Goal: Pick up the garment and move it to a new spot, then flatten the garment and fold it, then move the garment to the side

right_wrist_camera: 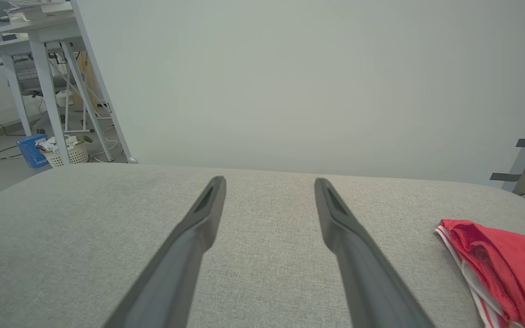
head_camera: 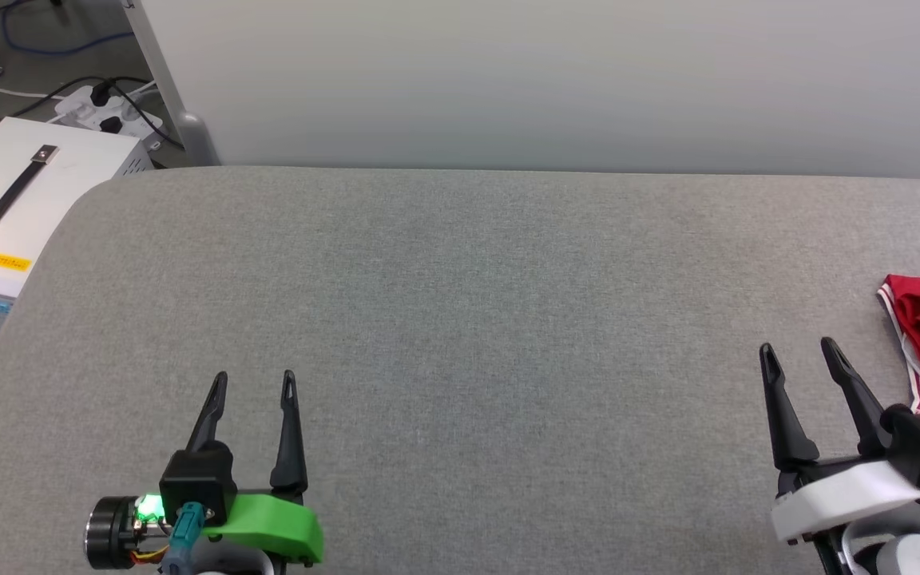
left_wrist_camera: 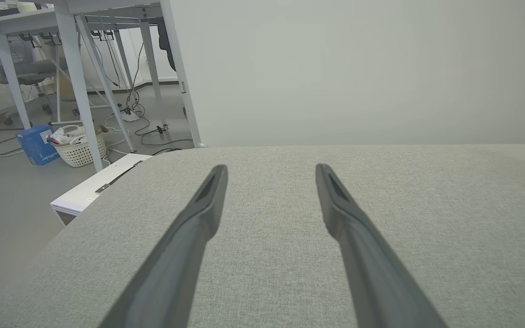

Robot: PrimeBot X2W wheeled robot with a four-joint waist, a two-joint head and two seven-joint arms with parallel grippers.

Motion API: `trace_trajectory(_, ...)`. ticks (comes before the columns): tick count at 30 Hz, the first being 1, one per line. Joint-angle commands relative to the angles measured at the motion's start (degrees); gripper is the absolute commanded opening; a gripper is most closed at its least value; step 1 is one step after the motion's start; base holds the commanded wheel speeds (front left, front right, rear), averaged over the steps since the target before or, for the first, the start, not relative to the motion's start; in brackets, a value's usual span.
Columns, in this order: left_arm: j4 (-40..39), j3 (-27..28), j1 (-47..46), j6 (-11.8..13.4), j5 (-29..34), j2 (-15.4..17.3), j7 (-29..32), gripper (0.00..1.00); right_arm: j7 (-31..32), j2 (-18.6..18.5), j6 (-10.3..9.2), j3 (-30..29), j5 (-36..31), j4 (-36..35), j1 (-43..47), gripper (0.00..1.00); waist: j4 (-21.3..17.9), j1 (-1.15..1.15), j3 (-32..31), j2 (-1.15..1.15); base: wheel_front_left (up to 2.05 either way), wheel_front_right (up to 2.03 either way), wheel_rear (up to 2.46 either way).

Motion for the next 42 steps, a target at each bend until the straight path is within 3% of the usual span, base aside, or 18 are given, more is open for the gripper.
trace_trajectory(1, 0.1, -0.2, 1.1, -0.4, -0.2, -0.2, -0.3, 1.0, 0.1, 0.4, -0.05, -0.7, -0.3, -1.0, 1.5, 1.0, -0.3, 0.0, -0.6, 0.0, 0.0, 0.0, 0.0)
trace_trajectory(15, 0.3, -0.4, 2.7, -1.4, -0.7, -0.4, -0.3, 1.0, 2.5, 1.9, -0.05, -3.7, -1.7, -6.0, 7.5, 1.0, -0.9, 0.0, -1.2, 0.0, 0.0, 0.0, 0.0)
trace_trajectory(16, 0.2, -0.3, 2.1, -1.2, -0.4, -0.2, 0.0, 0.0, 2.5, 1.8, 0.0, -3.7, -1.3, -5.7, 6.6, 0.0, -0.9, 0.0, -1.2, 0.0, 0.0, 0.0, 0.0)
trace_trajectory(42, -0.7, 0.7, 1.6, -1.7, 0.7, -0.8, 2.6, 0.0, 4.5, 2.6, -0.01, -3.3, -3.4, -5.7, 5.8, 0.0, -1.2, 0.0, -1.2, 0.0, 0.0, 0.0, 0.0)
